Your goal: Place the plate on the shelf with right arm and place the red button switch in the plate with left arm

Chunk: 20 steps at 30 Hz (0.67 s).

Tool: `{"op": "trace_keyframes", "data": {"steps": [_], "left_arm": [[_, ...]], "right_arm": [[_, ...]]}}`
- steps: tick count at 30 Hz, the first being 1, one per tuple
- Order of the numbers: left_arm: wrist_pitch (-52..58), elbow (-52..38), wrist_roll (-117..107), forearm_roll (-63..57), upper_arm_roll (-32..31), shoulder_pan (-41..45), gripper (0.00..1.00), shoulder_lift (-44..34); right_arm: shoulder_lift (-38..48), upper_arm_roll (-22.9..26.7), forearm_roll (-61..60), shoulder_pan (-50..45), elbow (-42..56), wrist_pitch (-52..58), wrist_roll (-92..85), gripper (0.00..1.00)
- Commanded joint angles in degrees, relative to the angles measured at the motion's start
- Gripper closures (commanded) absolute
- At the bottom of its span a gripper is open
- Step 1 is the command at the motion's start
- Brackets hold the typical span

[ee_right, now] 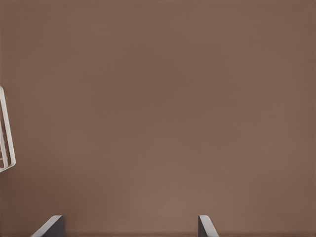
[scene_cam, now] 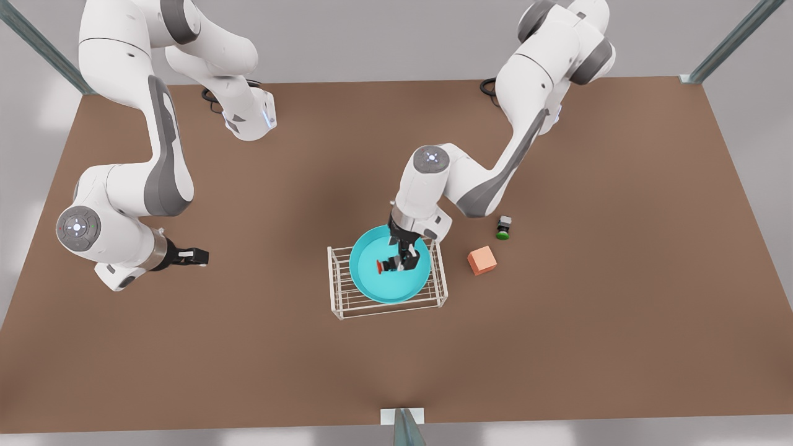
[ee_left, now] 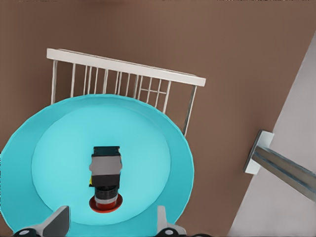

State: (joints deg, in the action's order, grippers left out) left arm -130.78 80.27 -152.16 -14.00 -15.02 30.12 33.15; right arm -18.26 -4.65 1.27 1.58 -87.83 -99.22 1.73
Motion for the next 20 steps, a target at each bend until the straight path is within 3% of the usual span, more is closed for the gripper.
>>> {"op": "trace_keyframes", "data": {"steps": [1,3,5,7,8,9,10,12,20], "left_arm": [[23.00,0.15,43.92,2.39,-0.54,-1.11,0.00,-2.99],[49.47,0.06,94.99,12.51,-0.36,-9.02,0.00,-11.78],[57.13,-2.75,137.09,11.81,0.95,-18.42,0.00,-13.37],[54.34,-6.80,154.27,12.68,1.13,-34.51,0.00,-12.58],[49.84,-7.06,147.50,12.77,-0.63,-32.94,0.00,-12.14],[48.97,0.29,151.28,12.42,7.88,-28.82,0.00,-20.55],[28.41,27.03,155.57,12.95,12.37,-28.36,0.00,-38.77],[35.85,16.59,159.01,12.59,12.99,-28.62,0.00,-31.66],[39.20,8.58,154.45,13.12,12.47,-25.11,0.00,-26.73]], "right_arm": [[0.06,0.00,-0.04,0.00,0.03,0.08,0.03,0.00],[0.06,0.00,-0.04,0.00,0.03,0.08,0.03,0.00],[0.06,0.00,-0.04,0.00,0.03,0.08,0.03,0.00],[0.06,0.00,-0.04,0.00,0.03,0.08,0.03,0.00],[0.06,0.00,-0.04,0.00,0.03,-0.01,0.03,0.00],[-0.02,0.00,-0.04,0.00,-0.06,-0.01,0.03,0.00],[-0.02,0.00,-0.04,0.00,0.03,0.08,0.03,0.00],[-0.02,0.00,-0.04,0.00,0.03,-0.01,0.03,0.00],[-0.02,0.17,-0.39,0.09,0.03,0.17,0.20,0.00]]}}
